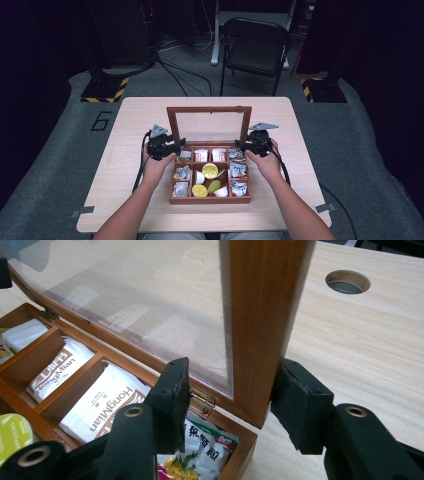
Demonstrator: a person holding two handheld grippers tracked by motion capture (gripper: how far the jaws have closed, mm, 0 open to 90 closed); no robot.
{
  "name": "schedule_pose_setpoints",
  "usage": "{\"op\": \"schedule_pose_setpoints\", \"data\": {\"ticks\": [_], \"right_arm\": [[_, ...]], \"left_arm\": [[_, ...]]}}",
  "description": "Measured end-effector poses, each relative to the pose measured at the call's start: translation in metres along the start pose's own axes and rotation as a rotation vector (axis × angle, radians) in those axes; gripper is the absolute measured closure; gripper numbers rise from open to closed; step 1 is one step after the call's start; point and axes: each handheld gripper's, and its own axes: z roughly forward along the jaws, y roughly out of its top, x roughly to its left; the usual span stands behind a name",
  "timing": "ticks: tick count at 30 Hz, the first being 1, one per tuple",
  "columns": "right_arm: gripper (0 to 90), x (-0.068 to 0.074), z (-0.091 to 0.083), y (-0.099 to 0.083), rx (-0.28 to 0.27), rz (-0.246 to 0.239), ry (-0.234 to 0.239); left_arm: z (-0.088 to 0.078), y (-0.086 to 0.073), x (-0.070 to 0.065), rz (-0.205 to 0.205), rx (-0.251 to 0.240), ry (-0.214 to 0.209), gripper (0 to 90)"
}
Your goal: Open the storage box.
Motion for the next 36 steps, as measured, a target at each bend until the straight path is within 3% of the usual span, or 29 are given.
{"op": "schedule_pose_setpoints", "data": {"ticks": [6, 18, 23, 28, 30, 36], "right_arm": [[53.6, 0.000, -0.002, 0.001, -0.019, 0.034, -0.012], [53.2, -0.004, 0.004, 0.004, -0.041, 0.034, -0.021], [54.9, -0.004, 0.007, 0.005, -0.041, 0.077, -0.030], [56.0, -0.007, 0.008, 0.006, -0.042, 0.084, -0.030], [56.0, -0.007, 0.008, 0.006, -0.039, 0.083, -0.035], [55.8, -0.008, 0.009, 0.006, -0.027, 0.089, -0.044]], "left_arm": [[0.002, 0.000, -0.001, -0.009, -0.002, 0.008, 47.7], [0.009, 0.002, 0.002, -0.038, -0.002, 0.025, 48.0], [0.013, 0.004, 0.003, -0.066, 0.003, 0.031, 48.6], [0.016, 0.005, 0.005, -0.072, 0.011, 0.031, 50.5], [0.019, 0.005, 0.004, -0.055, 0.018, 0.045, 50.4], [0.023, 0.007, 0.005, -0.071, 0.019, 0.042, 50.1]]}}
